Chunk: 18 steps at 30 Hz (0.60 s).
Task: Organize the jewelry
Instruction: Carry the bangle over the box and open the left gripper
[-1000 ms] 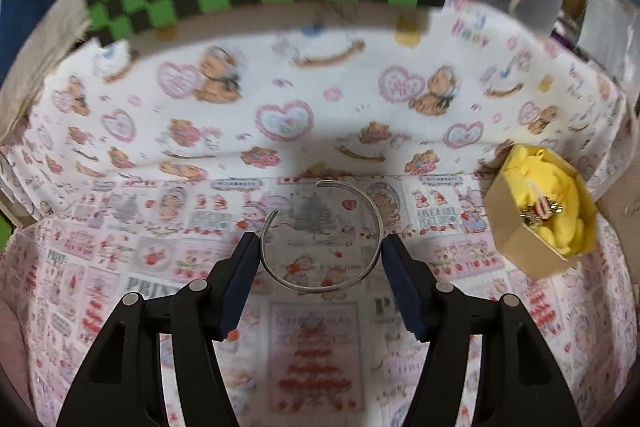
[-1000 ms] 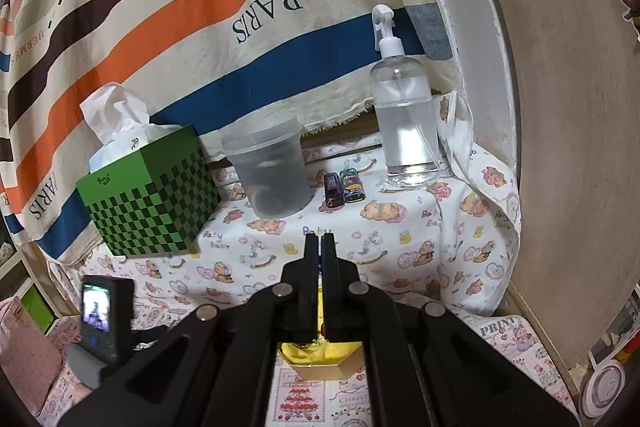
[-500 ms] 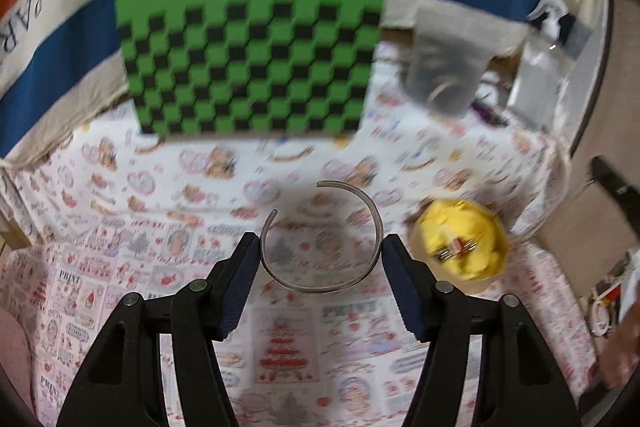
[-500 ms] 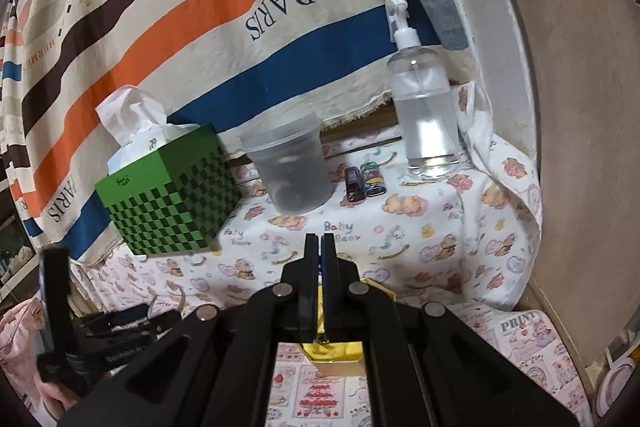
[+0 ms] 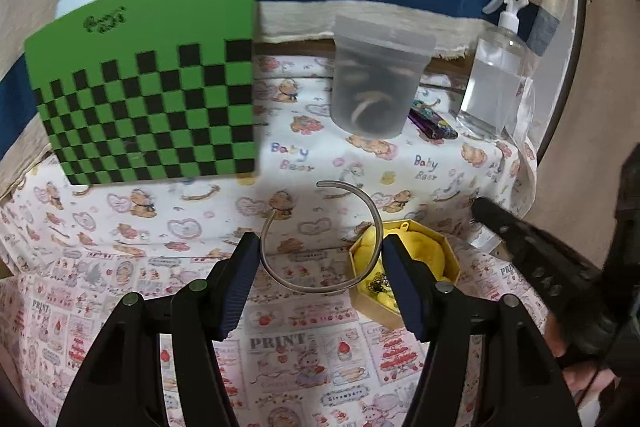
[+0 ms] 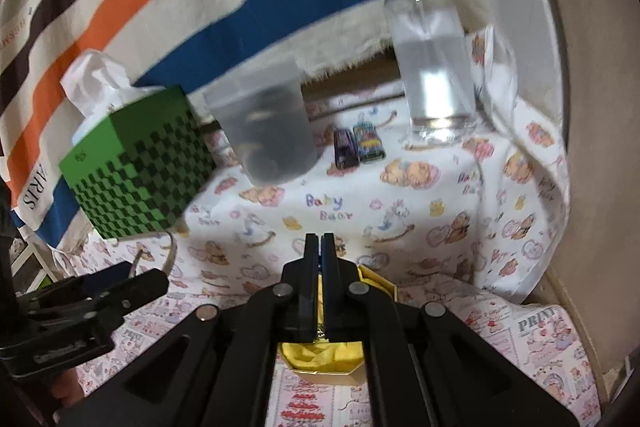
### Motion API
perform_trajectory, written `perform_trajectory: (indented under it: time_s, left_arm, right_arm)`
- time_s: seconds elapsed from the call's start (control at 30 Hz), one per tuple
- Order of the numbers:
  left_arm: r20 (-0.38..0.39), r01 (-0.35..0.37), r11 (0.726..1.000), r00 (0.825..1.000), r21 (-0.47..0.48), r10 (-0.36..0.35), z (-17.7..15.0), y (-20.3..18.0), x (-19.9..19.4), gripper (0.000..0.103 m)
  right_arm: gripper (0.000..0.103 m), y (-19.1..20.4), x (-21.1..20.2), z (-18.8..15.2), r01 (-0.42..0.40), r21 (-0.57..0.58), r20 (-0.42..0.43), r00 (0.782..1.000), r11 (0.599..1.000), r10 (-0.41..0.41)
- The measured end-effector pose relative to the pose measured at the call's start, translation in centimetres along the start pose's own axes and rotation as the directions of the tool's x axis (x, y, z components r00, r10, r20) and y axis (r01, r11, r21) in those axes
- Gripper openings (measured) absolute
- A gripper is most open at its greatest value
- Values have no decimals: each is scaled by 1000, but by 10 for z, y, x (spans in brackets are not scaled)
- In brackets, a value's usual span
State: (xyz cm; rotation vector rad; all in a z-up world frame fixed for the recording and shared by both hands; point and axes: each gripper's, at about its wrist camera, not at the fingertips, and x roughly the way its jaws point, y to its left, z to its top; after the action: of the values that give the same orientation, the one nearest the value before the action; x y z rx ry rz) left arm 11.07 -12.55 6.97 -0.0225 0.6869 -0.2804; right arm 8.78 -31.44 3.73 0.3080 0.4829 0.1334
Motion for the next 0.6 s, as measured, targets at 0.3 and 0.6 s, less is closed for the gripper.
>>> perform_trajectory:
  time_s: [0.3,0.6]
  left_arm:
    - [-77,33,999,996,-25,-35,-9,-12,28,62]
    - [-128,98,995,987,-19,-100,-12,-35,53,62]
  right_arm:
    - [3,-41,37,-13,-38,146,-128,990,988,57]
    - [36,-84,6,-5,66,294,-98,994,953,-39]
